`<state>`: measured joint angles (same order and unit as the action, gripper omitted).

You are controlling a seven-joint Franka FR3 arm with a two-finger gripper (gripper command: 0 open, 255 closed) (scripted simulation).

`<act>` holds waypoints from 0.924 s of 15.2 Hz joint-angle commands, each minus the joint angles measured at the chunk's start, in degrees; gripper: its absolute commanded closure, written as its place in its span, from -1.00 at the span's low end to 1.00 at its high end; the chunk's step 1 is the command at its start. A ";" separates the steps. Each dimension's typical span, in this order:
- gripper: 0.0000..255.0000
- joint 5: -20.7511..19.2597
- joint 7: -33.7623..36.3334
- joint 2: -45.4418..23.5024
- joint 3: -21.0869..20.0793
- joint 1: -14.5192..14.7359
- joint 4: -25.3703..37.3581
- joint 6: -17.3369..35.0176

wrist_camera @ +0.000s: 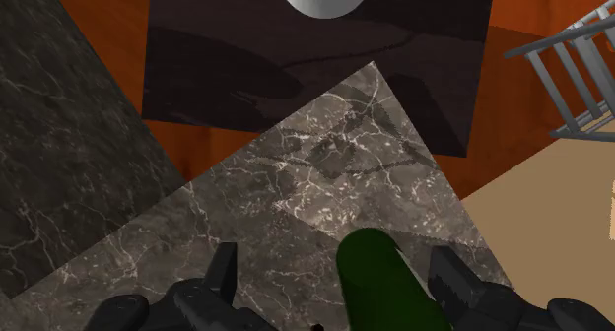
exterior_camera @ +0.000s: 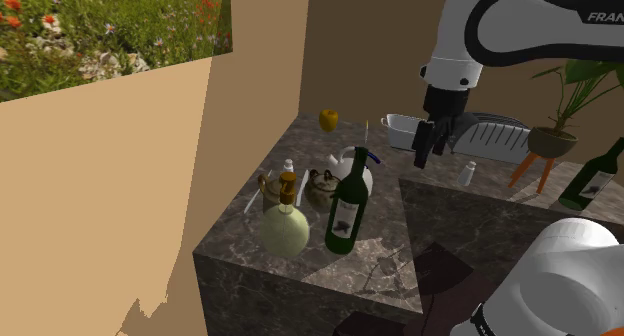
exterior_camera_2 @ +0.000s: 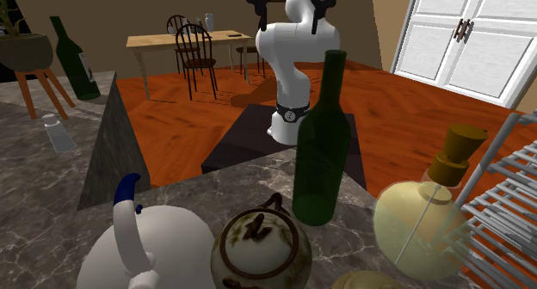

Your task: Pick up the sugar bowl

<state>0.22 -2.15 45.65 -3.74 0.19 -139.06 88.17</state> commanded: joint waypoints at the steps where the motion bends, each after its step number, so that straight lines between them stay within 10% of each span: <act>1: -1.00 0.00 0.00 0.00 0.00 0.00 0.00 0.00; 14: -1.00 -1.51 3.52 -27.95 -2.35 -1.51 8.34 19.46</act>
<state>-1.07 1.01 20.05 -5.91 -1.20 -132.30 106.83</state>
